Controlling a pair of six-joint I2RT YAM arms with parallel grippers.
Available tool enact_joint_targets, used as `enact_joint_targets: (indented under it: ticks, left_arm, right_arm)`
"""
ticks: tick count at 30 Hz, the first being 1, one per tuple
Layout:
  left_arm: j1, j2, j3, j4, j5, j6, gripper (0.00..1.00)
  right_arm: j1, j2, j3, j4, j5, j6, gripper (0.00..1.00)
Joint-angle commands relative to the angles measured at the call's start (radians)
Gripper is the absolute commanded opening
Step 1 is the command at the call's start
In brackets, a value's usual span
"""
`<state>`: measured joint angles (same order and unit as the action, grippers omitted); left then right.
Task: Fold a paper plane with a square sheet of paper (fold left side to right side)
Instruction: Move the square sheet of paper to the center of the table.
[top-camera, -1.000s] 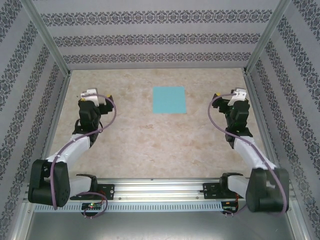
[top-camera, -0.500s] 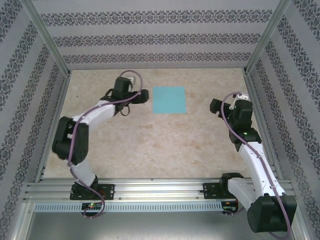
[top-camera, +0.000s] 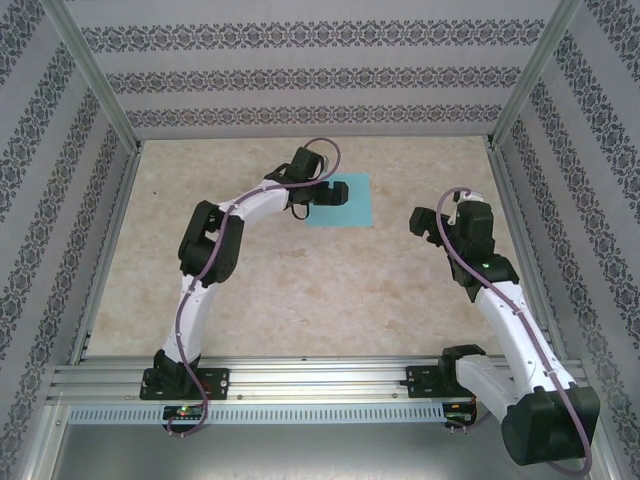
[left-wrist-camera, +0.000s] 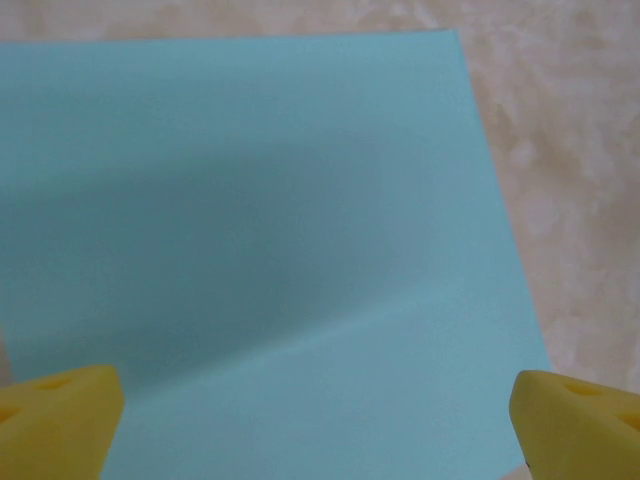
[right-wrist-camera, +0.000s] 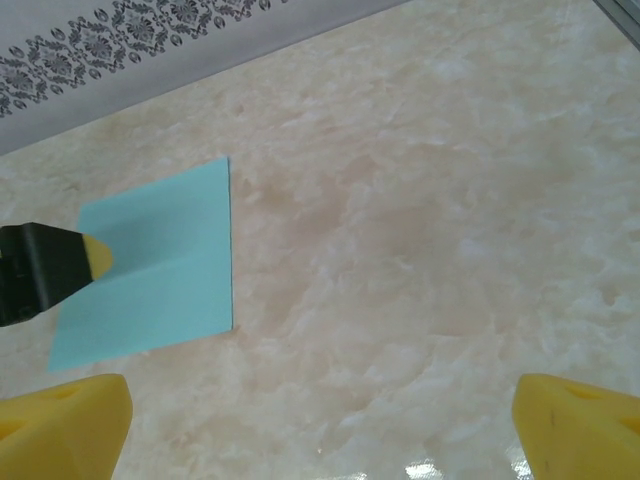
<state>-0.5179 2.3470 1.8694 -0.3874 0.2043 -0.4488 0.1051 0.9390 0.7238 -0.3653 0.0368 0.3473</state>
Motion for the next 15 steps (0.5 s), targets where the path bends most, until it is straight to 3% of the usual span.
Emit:
enact_joint_targets:
  ticks: [1, 15]
  left_arm:
    - [-0.025, 0.022, 0.055, -0.101, 0.034, -0.015, 1.00]
    - [-0.056, -0.037, -0.090, -0.199, 0.031, 0.032, 1.00]
  right_arm:
    - [0.010, 0.002, 0.016, -0.016, 0.032, 0.016, 0.98]
    - [0.018, 0.029, 0.029, -0.032, 0.035, 0.022, 0.98]
